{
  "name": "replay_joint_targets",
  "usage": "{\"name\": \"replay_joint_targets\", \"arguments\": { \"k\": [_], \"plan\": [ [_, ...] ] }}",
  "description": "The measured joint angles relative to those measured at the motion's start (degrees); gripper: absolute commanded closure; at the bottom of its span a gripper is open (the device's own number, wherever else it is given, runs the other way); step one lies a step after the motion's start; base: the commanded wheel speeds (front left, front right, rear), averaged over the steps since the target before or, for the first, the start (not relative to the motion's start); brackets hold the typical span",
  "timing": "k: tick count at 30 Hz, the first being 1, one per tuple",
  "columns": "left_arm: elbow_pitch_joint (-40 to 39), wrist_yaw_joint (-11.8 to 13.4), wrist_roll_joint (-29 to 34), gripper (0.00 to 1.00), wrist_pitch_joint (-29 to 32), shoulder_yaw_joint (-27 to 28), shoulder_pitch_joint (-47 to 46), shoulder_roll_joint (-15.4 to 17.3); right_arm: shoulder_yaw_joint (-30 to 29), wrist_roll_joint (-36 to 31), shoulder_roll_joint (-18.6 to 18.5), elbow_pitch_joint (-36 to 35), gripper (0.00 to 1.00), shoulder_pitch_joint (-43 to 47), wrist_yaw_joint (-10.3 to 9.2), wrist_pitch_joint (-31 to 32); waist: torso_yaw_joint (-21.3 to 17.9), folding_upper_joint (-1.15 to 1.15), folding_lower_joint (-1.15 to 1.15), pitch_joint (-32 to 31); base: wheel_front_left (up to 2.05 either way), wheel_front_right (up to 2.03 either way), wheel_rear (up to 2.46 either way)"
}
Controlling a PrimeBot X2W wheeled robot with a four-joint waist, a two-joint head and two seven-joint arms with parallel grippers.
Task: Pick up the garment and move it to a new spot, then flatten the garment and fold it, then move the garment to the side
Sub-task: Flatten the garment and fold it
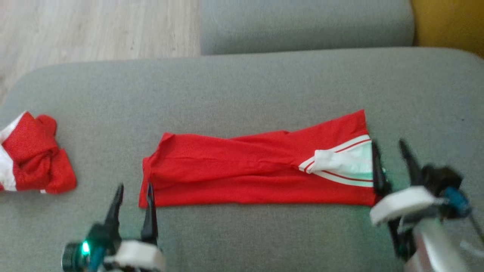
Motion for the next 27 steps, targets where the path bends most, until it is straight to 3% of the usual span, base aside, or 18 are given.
{"name": "replay_joint_targets", "arguments": {
  "k": [6, 15, 27],
  "plan": [
    [-0.8, -0.6, 1.9, 0.0, 0.0, 0.3, 6.3, -0.7, -0.7, -3.0, 2.4, 1.8, 0.0, 7.2, 0.0, 0.0, 0.1, 0.0, -0.01, -2.9, 0.0, 0.0, 0.0],
    [-0.9, -2.1, 2.8, 0.0, 0.0, 0.2, 6.9, -1.6, -1.2, -3.4, 3.2, 4.6, 0.0, 7.0, 0.0, 0.0, 0.2, 0.0, 0.0, -2.1, 0.0, 0.0, 0.0],
    [-0.5, -2.9, 3.1, 0.0, 0.0, -2.2, 2.8, -1.9, -6.8, -4.7, 3.1, 16.0, 0.0, -8.3, 0.0, 3.7, 2.0, 0.0, 0.02, 4.6, 0.0, 0.0, 0.0]
  ]
}}
